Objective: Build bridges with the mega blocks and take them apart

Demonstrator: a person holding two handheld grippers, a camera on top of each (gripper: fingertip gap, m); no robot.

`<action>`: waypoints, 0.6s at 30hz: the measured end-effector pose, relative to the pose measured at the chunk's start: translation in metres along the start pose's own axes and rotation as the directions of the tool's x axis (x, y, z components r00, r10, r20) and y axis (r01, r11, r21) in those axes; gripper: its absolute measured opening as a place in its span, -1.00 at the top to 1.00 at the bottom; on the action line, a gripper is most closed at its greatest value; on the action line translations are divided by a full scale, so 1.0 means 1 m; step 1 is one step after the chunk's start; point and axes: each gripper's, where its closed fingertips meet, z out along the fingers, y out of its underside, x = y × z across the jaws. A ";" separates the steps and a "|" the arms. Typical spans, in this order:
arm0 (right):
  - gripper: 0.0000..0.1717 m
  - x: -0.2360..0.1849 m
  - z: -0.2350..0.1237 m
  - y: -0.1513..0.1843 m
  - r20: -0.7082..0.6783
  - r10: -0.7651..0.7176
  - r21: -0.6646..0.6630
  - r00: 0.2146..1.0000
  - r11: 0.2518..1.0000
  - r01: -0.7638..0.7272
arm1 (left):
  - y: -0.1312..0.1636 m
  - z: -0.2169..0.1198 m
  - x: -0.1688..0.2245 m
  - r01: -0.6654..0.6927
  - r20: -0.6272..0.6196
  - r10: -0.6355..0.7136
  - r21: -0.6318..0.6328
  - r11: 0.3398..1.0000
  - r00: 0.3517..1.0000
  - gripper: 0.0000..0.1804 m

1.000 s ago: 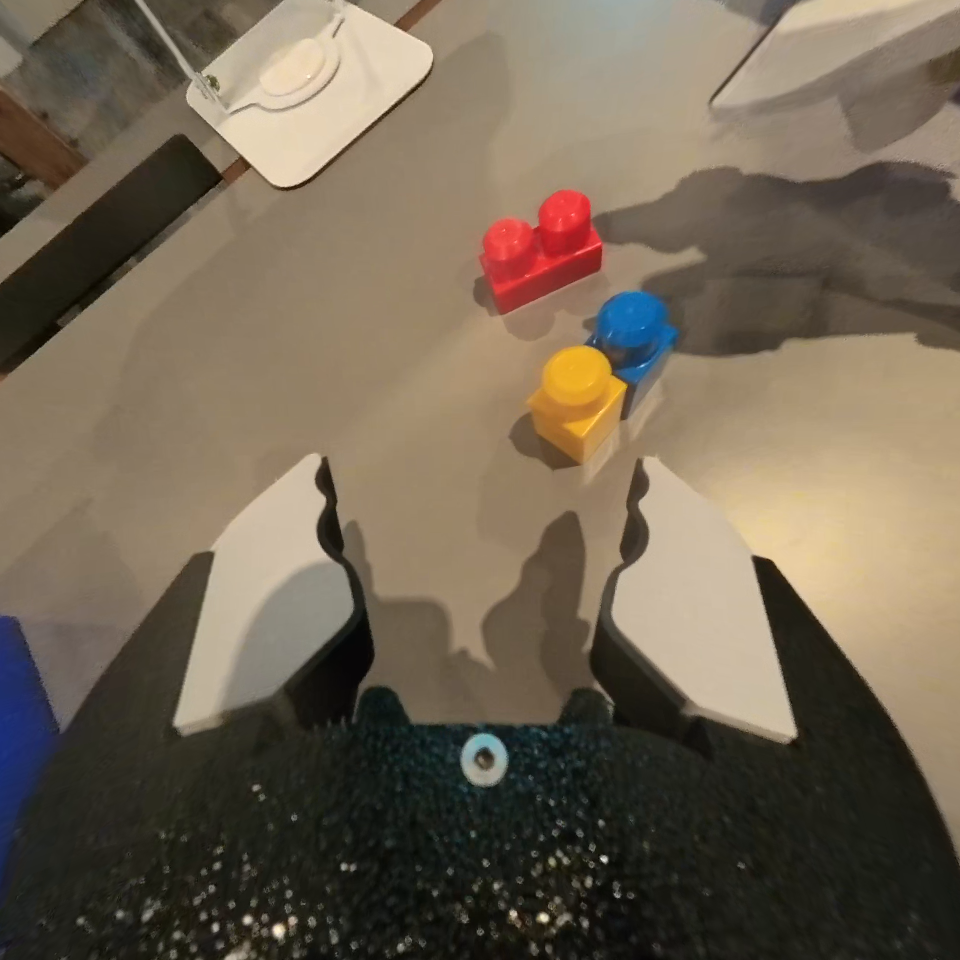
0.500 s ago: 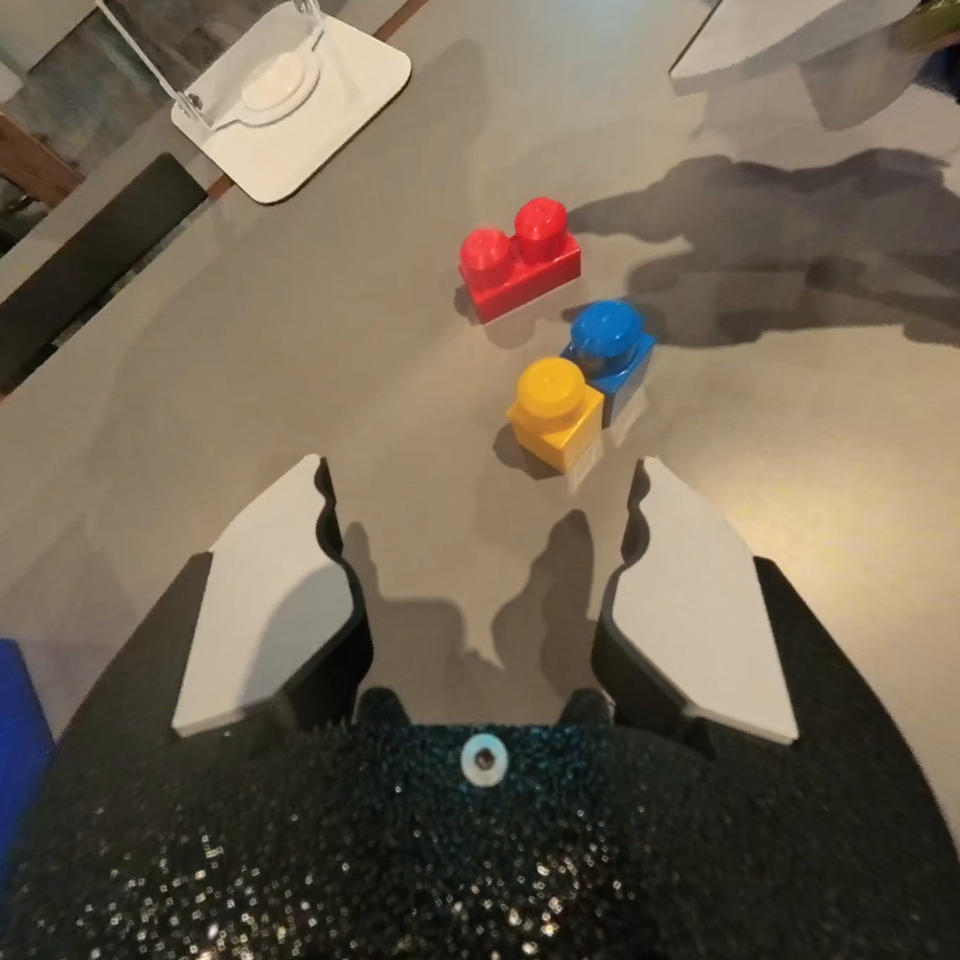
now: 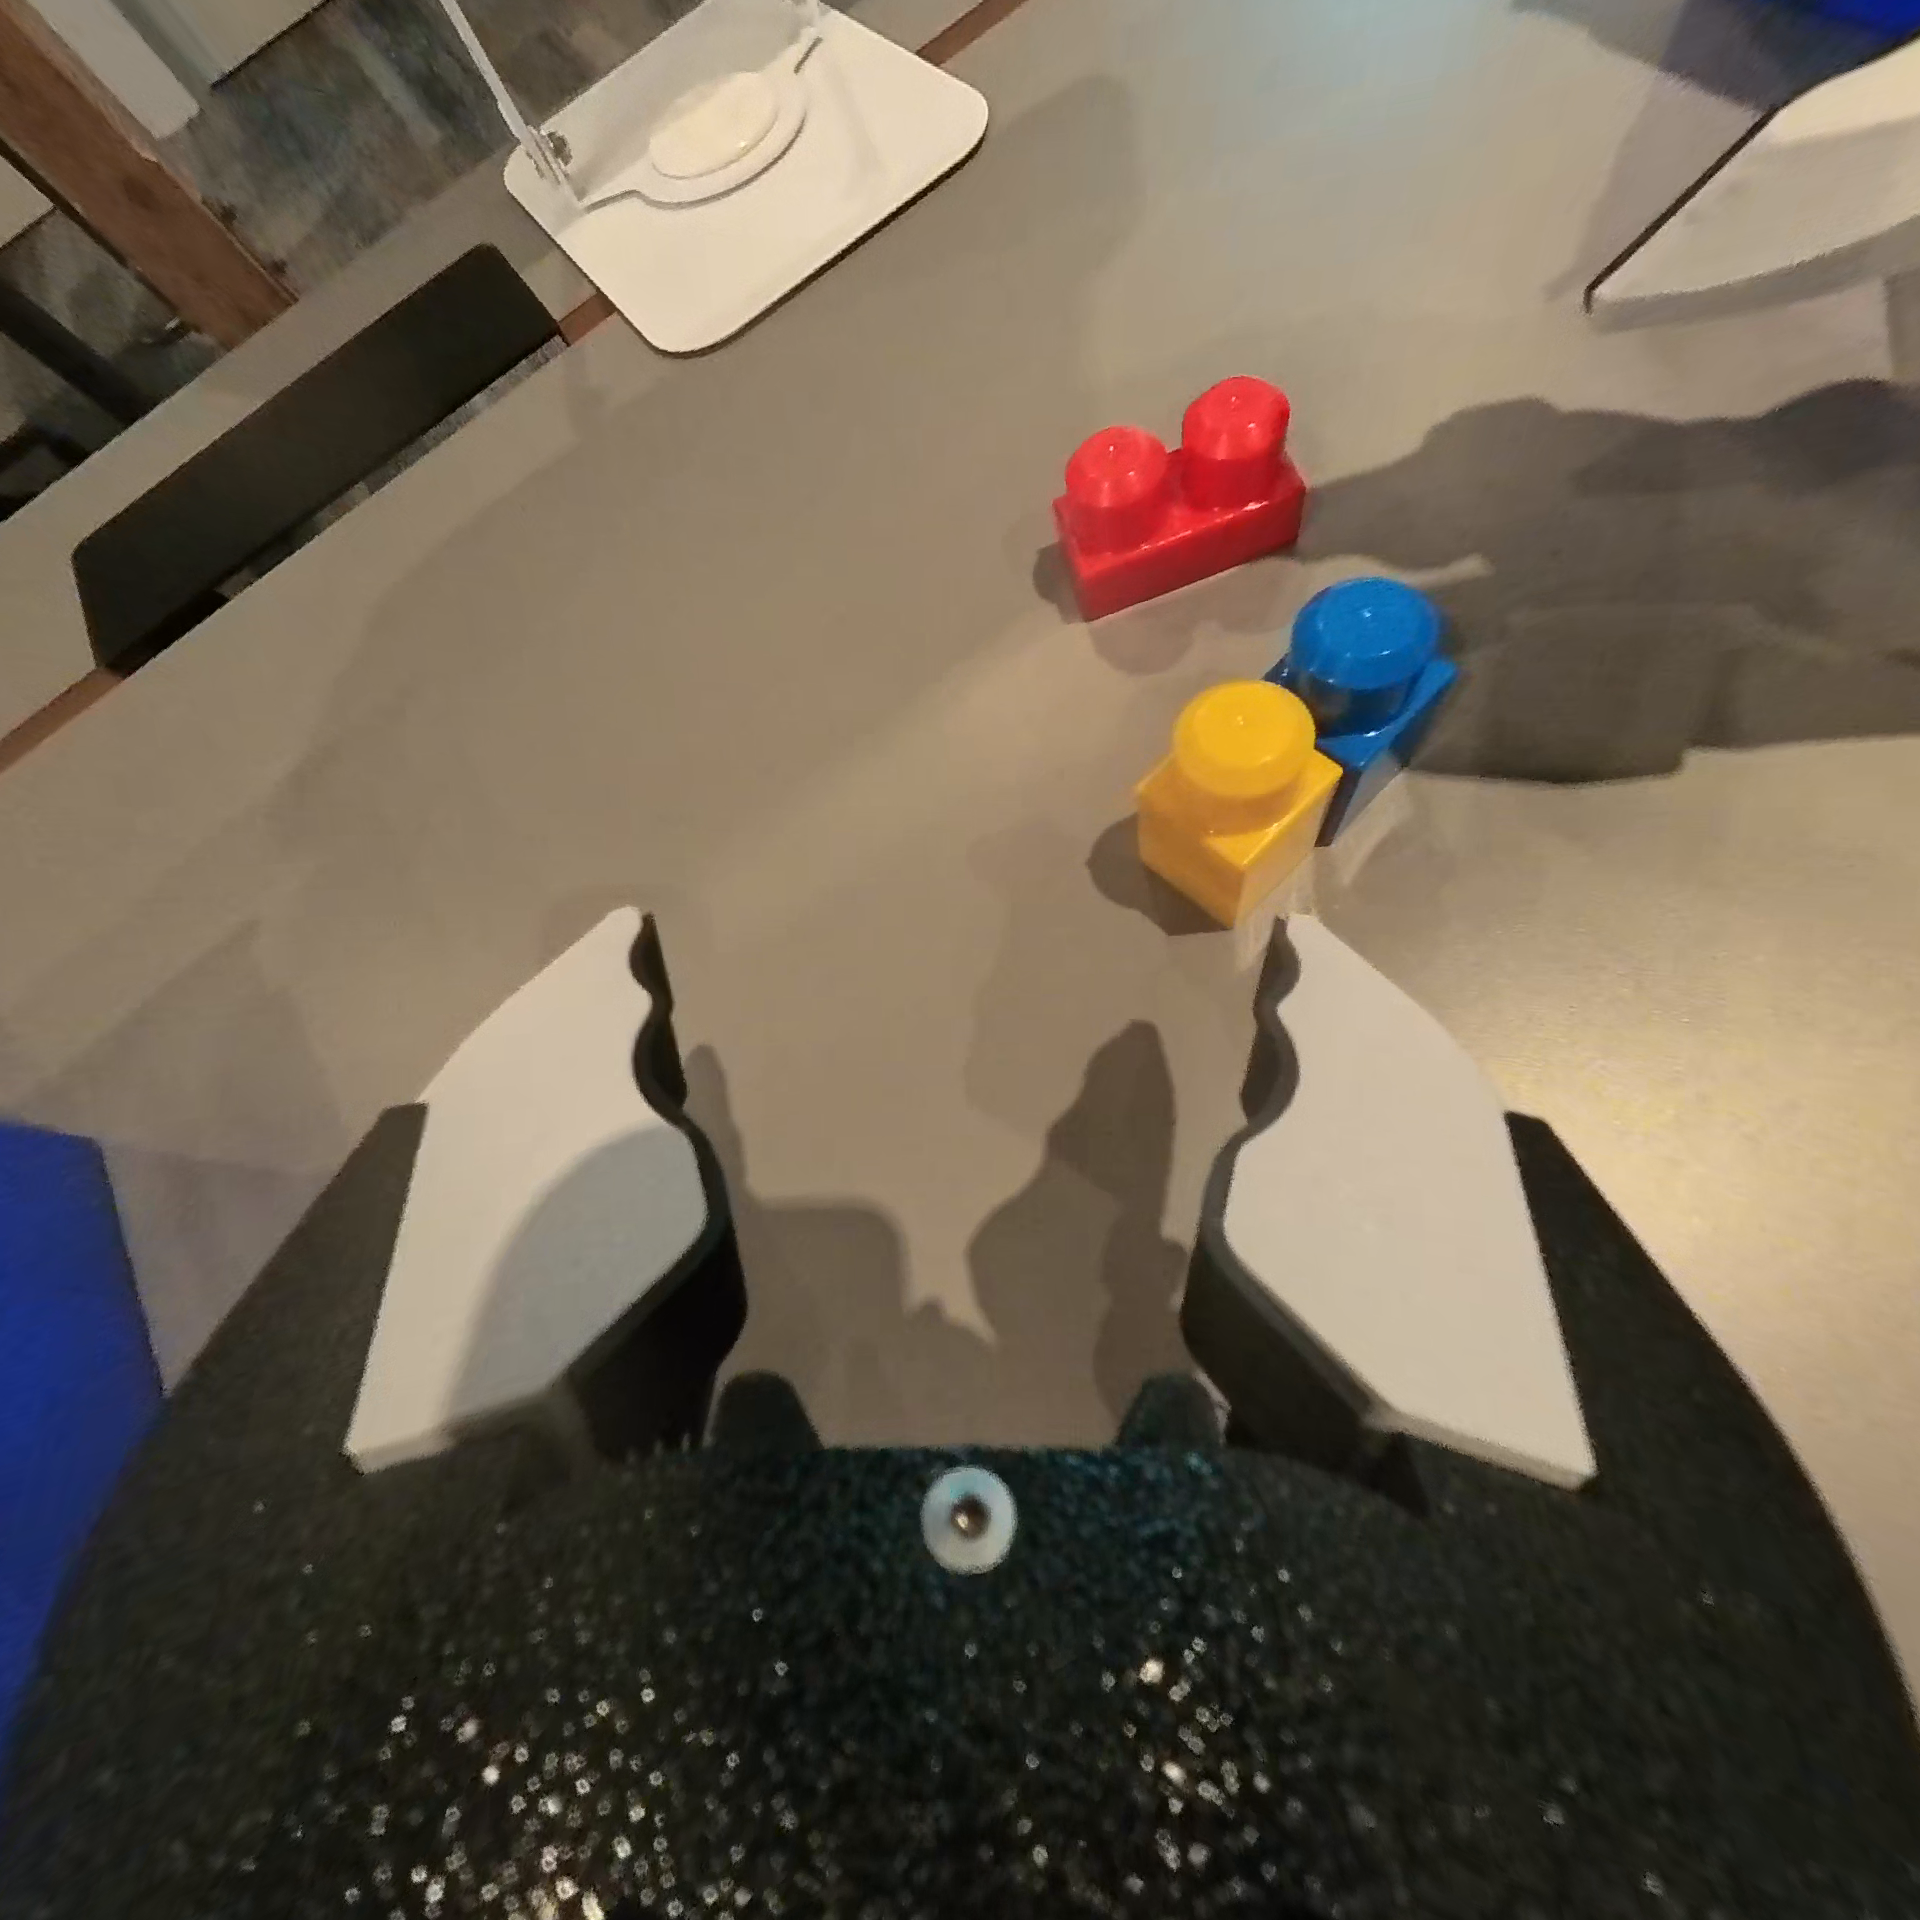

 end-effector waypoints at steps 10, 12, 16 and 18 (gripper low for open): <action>0.34 0.002 -0.001 -0.002 -0.004 0.015 0.017 1.000 1.000 -0.015 | 0.001 0.002 0.004 -0.010 -0.012 0.010 -0.010 1.000 1.000 -0.18; 0.33 0.007 -0.004 -0.004 -0.024 0.033 0.034 0.999 0.999 -0.032 | 0.000 0.002 0.006 -0.014 -0.021 0.013 -0.004 1.000 1.000 -0.18; 0.33 0.013 -0.007 -0.005 -0.040 0.064 0.059 0.997 0.996 -0.061 | -0.003 0.000 0.008 -0.018 -0.033 0.018 0.016 1.000 0.999 -0.18; 0.33 0.013 -0.006 -0.005 -0.038 0.067 0.057 0.997 0.996 -0.065 | -0.004 -0.001 0.008 -0.010 -0.045 0.012 0.029 1.000 0.999 -0.18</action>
